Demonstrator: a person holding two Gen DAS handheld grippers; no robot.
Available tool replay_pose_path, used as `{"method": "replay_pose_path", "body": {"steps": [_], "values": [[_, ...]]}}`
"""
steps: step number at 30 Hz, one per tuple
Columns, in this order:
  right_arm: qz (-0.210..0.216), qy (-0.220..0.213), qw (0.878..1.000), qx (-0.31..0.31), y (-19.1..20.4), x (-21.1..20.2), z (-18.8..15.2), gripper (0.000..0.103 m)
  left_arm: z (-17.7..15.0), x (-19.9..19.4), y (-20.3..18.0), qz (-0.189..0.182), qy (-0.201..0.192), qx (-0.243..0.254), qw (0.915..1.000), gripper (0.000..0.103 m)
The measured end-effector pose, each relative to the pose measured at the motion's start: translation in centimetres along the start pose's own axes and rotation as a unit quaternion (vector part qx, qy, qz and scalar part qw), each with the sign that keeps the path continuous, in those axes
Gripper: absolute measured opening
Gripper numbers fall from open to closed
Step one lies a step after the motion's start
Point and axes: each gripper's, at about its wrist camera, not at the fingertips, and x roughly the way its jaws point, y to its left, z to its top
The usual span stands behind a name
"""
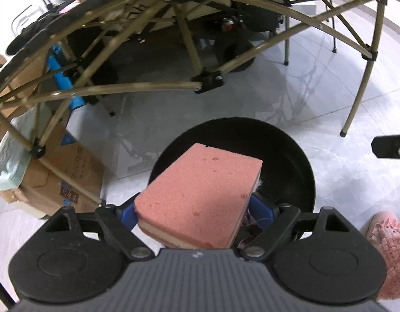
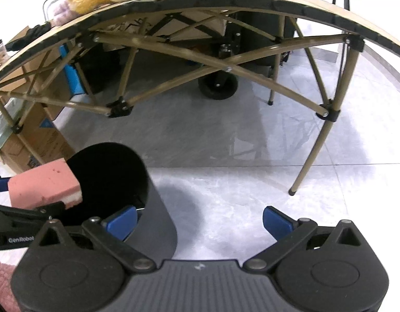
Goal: Collect trash
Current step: 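Lower the left gripper over the bin and open it to drop the sponge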
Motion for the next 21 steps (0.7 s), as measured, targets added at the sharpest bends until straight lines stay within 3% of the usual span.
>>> {"method": "replay_pose_path", "body": {"steps": [12,15,17,21], "values": [[-0.035,0.016,0.999,0.015,-1.5,2.0,0.3,0.103,0.5,2.0,-0.2,-0.012,0.013,0.004,0.9998,0.087],[-0.036,0.02,0.999,0.012,-1.3,2.2,0.3,0.103,0.5,2.2,-0.1,-0.027,0.02,-0.002,0.9994,0.091],[-0.034,0.019,0.999,0.011,-1.2,2.2,0.3,0.103,0.6,2.1,-0.1,-0.034,0.021,-0.005,0.9992,0.103],[-0.031,0.015,0.999,0.004,-0.7,2.1,0.5,0.103,0.7,2.1,-0.1,-0.023,0.024,-0.004,0.9995,0.103]]}}
